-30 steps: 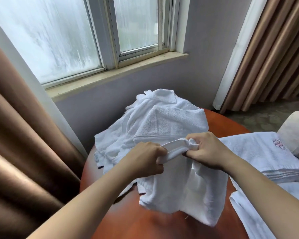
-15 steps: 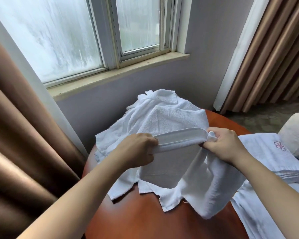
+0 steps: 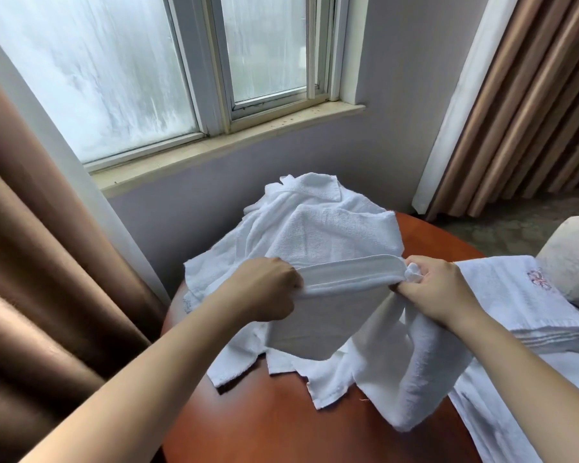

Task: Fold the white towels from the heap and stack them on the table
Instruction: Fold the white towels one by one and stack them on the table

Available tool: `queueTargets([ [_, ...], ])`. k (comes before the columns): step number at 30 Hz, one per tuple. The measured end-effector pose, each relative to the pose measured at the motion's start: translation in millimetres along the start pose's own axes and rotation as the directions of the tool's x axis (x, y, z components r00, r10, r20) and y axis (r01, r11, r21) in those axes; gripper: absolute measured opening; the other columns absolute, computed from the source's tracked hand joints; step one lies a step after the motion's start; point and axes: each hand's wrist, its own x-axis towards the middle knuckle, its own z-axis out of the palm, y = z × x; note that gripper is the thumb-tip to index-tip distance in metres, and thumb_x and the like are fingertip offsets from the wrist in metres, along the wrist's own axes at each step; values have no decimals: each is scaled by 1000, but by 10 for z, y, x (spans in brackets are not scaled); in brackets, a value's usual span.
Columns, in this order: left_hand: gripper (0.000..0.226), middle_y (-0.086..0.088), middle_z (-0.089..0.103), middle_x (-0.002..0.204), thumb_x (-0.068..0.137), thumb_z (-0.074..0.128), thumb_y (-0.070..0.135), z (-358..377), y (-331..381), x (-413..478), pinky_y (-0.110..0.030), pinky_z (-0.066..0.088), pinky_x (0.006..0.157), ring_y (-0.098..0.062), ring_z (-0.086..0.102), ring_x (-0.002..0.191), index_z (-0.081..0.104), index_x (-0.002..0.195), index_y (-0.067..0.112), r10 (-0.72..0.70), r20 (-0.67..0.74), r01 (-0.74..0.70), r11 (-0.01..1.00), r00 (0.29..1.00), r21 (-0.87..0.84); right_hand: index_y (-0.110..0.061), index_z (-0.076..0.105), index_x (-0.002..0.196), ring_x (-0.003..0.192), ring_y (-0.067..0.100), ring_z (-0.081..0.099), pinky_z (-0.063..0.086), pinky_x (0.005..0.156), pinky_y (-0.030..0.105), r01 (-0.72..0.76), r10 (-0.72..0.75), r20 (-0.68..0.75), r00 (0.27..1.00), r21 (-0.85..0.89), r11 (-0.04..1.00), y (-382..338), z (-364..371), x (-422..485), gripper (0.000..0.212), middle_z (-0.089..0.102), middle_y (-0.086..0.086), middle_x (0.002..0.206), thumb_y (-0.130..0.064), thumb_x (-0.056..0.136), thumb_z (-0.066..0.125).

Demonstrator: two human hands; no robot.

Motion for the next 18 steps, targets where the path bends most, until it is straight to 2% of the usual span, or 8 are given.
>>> queueTargets([
  [3, 8, -3, 60, 93, 87, 56, 16, -20, -35, -38, -35, 42, 74, -22, 51, 87, 56, 93, 20, 99, 26, -90, 966, 995, -241, -5, 55, 66, 68, 25, 51, 39, 59, 33, -64, 65, -13, 998, 45, 997, 66, -17, -9, 23, 58, 6, 62, -14, 78, 71],
  [4, 2, -2, 59, 89, 90, 59, 18, -10, -62, -54, -33, 40, 74, -17, 49, 82, 58, 92, 18, 145, 13, -131, 925, 989, -356, -6, 55, 64, 67, 24, 51, 39, 59, 33, -81, 81, 2, 997, 62, 995, 76, -38, -8, 23, 57, 5, 62, -14, 78, 71],
  [6, 25, 4, 50, 73, 89, 67, 23, 0, -57, -90, -25, 34, 66, -9, 42, 70, 50, 72, 24, 163, -38, -159, 840, 986, -519, -10, 56, 63, 69, 23, 51, 39, 61, 33, -110, 108, 35, 994, 79, 991, 78, -80, -4, 22, 58, 3, 63, -13, 78, 73],
  [8, 43, 8, 37, 64, 81, 77, 24, 12, -55, -115, -20, 29, 58, -6, 36, 62, 38, 61, 25, 94, -50, -104, 757, 994, -645, -9, 61, 66, 71, 22, 53, 40, 64, 33, -129, 125, 49, 991, 99, 987, 59, -115, 4, 17, 61, 4, 67, -12, 77, 74],
  [10, 49, 7, 33, 60, 75, 81, 20, 18, -64, -128, -21, 29, 53, -7, 34, 55, 36, 57, 20, 49, 9, -28, 716, 999, -697, -11, 61, 66, 70, 20, 54, 41, 64, 32, -120, 114, 65, 991, 109, 987, 37, -130, 4, 17, 61, 3, 66, -11, 76, 75],
  [12, 37, 2, 37, 58, 68, 75, 23, 23, -87, -127, -31, 35, 52, -9, 36, 53, 42, 56, 12, 17, 81, 36, 793, 997, -608, -13, 61, 64, 68, 18, 53, 41, 62, 31, -101, 95, 73, 993, 87, 991, 16, -129, -3, 19, 60, 1, 64, -11, 75, 76],
  [15, 33, 1, 37, 55, 69, 66, 18, -25, -57, -125, -33, 31, 52, -15, 32, 53, 37, 56, 10, -32, 96, 55, 967, 995, -250, -10, 61, 65, 69, 21, 55, 41, 63, 32, -69, 65, 82, 995, 45, 997, -11, -103, -16, 18, 61, 3, 64, -12, 75, 76],
  [18, 42, 4, 38, 60, 77, 67, 19, -98, -50, -136, -31, 27, 57, -18, 34, 65, 30, 58, 17, 28, 19, -25, 984, 999, -177, -2, 63, 73, 77, 29, 58, 46, 67, 36, -78, 78, 18, 997, 7, 997, 55, -77, -11, 16, 65, 11, 70, -14, 78, 72],
])
